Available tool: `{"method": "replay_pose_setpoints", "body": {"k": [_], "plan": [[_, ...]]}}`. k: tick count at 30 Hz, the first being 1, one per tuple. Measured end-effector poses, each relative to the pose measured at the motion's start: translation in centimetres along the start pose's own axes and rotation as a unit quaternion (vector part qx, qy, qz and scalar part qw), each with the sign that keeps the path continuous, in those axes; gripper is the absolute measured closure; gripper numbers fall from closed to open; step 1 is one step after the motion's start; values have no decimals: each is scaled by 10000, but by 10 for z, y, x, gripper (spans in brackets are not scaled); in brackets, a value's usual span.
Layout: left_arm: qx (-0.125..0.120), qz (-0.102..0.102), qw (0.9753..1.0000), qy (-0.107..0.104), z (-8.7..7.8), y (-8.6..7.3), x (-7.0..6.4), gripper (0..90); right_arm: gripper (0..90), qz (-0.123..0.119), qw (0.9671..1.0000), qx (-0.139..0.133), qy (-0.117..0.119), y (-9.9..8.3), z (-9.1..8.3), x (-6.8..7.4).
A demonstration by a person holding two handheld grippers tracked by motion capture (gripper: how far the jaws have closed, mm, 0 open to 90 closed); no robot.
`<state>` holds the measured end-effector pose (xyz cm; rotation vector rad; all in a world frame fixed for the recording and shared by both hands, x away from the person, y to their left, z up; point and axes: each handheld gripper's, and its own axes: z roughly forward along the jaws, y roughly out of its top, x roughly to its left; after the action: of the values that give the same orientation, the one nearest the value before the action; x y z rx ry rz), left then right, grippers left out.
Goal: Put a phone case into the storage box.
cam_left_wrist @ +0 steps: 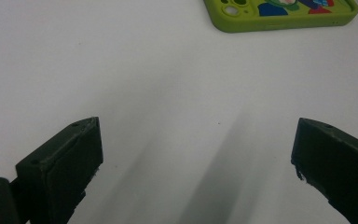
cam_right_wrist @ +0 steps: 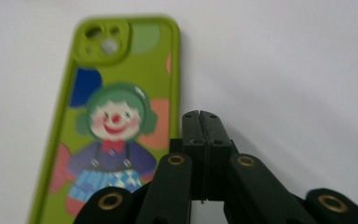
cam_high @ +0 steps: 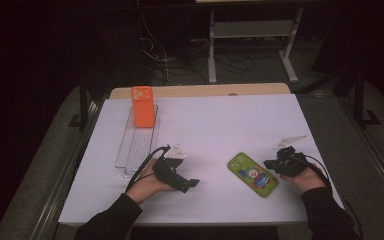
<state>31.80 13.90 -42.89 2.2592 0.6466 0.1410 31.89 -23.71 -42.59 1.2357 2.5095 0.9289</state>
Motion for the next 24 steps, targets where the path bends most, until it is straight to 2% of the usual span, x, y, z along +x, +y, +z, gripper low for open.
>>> {"method": "replay_pose_setpoints", "body": {"k": [4, 7, 10, 14, 15, 17, 18, 21, 24], "plan": [[-42, -67, 10000, -2, 1, 0, -1, 15, 684, 23, 9995, -262, 174, 10, -6, 10], [14, -20, 10000, 2, 0, 0, 0, 15, 505, 85, 9984, -472, 297, 16, -8, 20], [23, -17, 10000, 1, 0, 0, 0, 14, 305, 50, 9977, -545, 401, 22, -6, 32], [-7, -16, 10000, -39, 0, 0, 0, 14, 121, 46, 9959, -786, 452, 26, -2, 45], [-16, -24, 10000, -40, 0, 0, 0, 15, 113, 34, 9957, -821, 429, 26, -1, 47], [-79, -114, 9999, -53, 0, 0, -1, 15, 41, 11, 9950, -964, 277, 24, 0, 51], [-46, -73, 9999, -56, 0, 0, 0, 15, 0, -3, 9945, -1011, 265, 22, 1, 52], [-23, -21, 10000, -51, -1, 1, 1, 15, 0, 3, 9944, -1013, 303, 17, 2, 52], [-68, -60, 9999, -46, 0, 1, 0, 15, 0, -6, 9948, -972, 304, 14, 1, 53]]}}
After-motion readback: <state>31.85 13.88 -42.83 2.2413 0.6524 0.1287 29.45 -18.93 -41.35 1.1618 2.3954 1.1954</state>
